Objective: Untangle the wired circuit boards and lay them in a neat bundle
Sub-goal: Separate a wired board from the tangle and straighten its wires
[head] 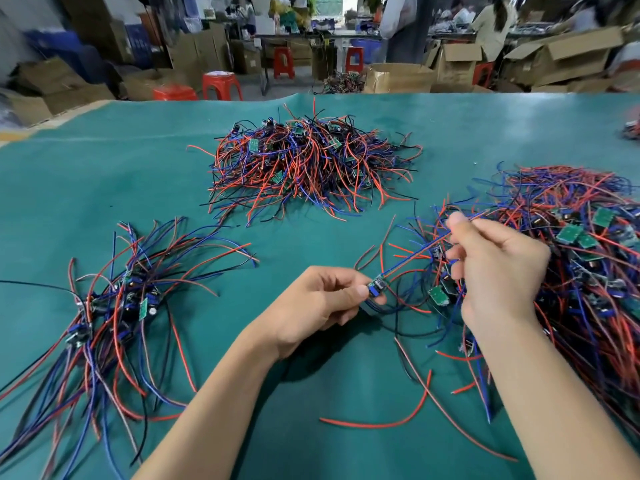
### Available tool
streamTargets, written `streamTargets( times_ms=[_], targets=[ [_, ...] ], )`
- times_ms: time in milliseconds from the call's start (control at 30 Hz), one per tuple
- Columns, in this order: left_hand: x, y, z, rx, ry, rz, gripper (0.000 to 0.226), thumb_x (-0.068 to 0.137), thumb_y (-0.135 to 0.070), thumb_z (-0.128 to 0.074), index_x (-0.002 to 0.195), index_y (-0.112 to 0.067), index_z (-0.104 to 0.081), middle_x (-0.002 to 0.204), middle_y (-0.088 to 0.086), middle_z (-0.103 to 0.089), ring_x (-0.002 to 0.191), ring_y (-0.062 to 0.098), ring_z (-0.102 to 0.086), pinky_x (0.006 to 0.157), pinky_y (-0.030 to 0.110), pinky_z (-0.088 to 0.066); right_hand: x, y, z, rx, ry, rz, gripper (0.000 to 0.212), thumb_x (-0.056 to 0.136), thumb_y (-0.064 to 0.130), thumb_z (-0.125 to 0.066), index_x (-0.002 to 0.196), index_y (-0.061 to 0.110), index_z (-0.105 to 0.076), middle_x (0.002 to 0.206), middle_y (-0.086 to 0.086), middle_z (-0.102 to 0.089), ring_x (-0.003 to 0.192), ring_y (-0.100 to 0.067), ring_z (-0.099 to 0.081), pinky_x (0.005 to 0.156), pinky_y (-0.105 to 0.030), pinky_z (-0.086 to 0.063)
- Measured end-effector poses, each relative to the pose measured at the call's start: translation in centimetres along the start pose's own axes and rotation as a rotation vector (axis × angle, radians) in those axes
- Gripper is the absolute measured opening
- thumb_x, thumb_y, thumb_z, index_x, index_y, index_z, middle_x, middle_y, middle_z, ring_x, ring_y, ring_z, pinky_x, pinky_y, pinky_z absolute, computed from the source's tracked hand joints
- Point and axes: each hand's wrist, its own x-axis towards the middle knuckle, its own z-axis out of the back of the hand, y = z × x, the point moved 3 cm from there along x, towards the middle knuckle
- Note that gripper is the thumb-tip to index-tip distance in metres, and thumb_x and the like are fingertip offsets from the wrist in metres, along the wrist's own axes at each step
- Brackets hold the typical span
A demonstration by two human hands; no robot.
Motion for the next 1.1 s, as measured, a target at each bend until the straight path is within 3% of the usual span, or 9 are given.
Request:
streamTargets(
  times_ms=[233, 300, 367, 467, 533, 667, 800, 900, 1100],
  targets=[
    [0.1, 0.2, 0.7, -0.130, -0.133, 0.009, 0.024, 0.102, -0.015, -0.052, 0.105, 0.000, -0.070, 0.057, 0.001, -0.046, 0.046, 0.010, -0.020, 0.040, 0.016, -0.015, 0.6, 1.2, 1.3, 0.347, -0.220, -0.046, 0.019, 0.099, 0.009, -0.063, 0.081, 0.009, -0.067, 0.057, 0.004, -0.065, 0.054, -0.011, -0.065, 0.059, -0.024, -0.054],
    [0.2, 0.3, 0.8, -0.188, -0.178, -0.002, 0.025, 0.102, -0.016, -0.052, 0.107, 0.000, -0.069, 0.058, 0.003, -0.050, 0.044, 0.010, -0.018, 0.040, 0.016, -0.015, -0.4, 1.1, 0.1, 0.214, -0.079, -0.029, 0.020, 0.098, 0.012, -0.063, 0.079, 0.010, -0.069, 0.057, 0.002, -0.065, 0.050, -0.013, -0.064, 0.048, -0.025, -0.051],
    [0.3, 0.3, 0.6, -0.221, -0.186, -0.013, 0.024, 0.101, -0.017, -0.052, 0.106, -0.004, -0.072, 0.060, 0.005, -0.054, 0.042, 0.008, -0.019, 0.039, 0.016, -0.015, -2.2, 0.6, -2.0, 0.026, 0.210, -0.041, 0.016, 0.091, 0.019, -0.070, 0.076, 0.014, -0.073, 0.062, -0.001, -0.069, 0.051, -0.013, -0.063, 0.042, -0.024, -0.047],
    [0.2, 0.1, 0.7, -0.214, -0.178, -0.028, 0.023, 0.100, -0.020, -0.055, 0.092, -0.016, -0.077, 0.064, 0.007, -0.060, 0.042, 0.009, -0.025, 0.039, 0.016, -0.019, -4.9, -0.5, -4.3, -0.249, 0.620, 0.002, 0.021, 0.079, 0.037, -0.076, 0.084, 0.016, -0.077, 0.074, 0.000, -0.074, 0.064, -0.009, -0.063, 0.051, -0.035, -0.051],
    [0.0, 0.0, 0.8, -0.173, -0.182, -0.021, 0.024, 0.099, -0.023, -0.057, 0.086, -0.017, -0.076, 0.069, 0.008, -0.065, 0.041, 0.009, -0.034, 0.039, 0.017, -0.022, -5.3, -0.6, -4.6, -0.302, 0.661, 0.048, 0.025, 0.076, 0.040, -0.077, 0.087, 0.017, -0.075, 0.076, -0.002, -0.074, 0.067, -0.011, -0.063, 0.062, -0.044, -0.053],
    [0.0, 0.1, 0.5, -0.139, -0.213, 0.014, 0.023, 0.097, -0.027, -0.060, 0.083, -0.015, -0.075, 0.066, 0.008, -0.068, 0.040, 0.011, -0.051, 0.036, 0.017, -0.026, -4.5, -0.3, -3.9, -0.270, 0.578, 0.110, 0.028, 0.071, 0.040, -0.080, 0.085, 0.017, -0.075, 0.079, 0.000, -0.076, 0.075, -0.019, -0.072, 0.067, -0.038, -0.054],
    [0.0, 0.0, 0.3, -0.124, -0.159, 0.015, 0.023, 0.099, -0.023, -0.058, 0.091, -0.008, -0.074, 0.061, 0.008, -0.065, 0.043, 0.012, -0.057, 0.038, 0.016, -0.032, -4.2, 0.0, -3.9, -0.167, 0.514, 0.104, 0.006, 0.075, 0.029, -0.083, 0.076, 0.026, -0.077, 0.071, 0.006, -0.076, 0.061, -0.008, -0.068, 0.058, -0.018, -0.049],
    [0.0, -0.1, 0.0, -0.096, -0.096, 0.003, 0.025, 0.100, -0.022, -0.057, 0.094, -0.003, -0.072, 0.063, 0.006, -0.067, 0.046, 0.011, -0.059, 0.042, 0.017, -0.033, -3.0, 0.1, -3.0, -0.039, 0.318, 0.093, 0.015, 0.080, 0.014, -0.084, 0.070, 0.022, -0.077, 0.064, 0.007, -0.071, 0.051, -0.005, -0.054, 0.049, -0.017, -0.044],
    [-0.1, -0.3, -0.3, -0.042, -0.051, 0.007, 0.021, 0.099, -0.022, -0.058, 0.093, -0.008, -0.073, 0.067, 0.004, -0.069, 0.052, 0.011, -0.059, 0.048, 0.019, -0.035, -0.9, 0.8, -1.0, 0.044, 0.027, 0.072, 0.016, 0.085, 0.016, -0.080, 0.072, 0.018, -0.071, 0.056, 0.010, -0.059, 0.046, -0.007, -0.047, 0.050, -0.022, -0.042]
  ],
)
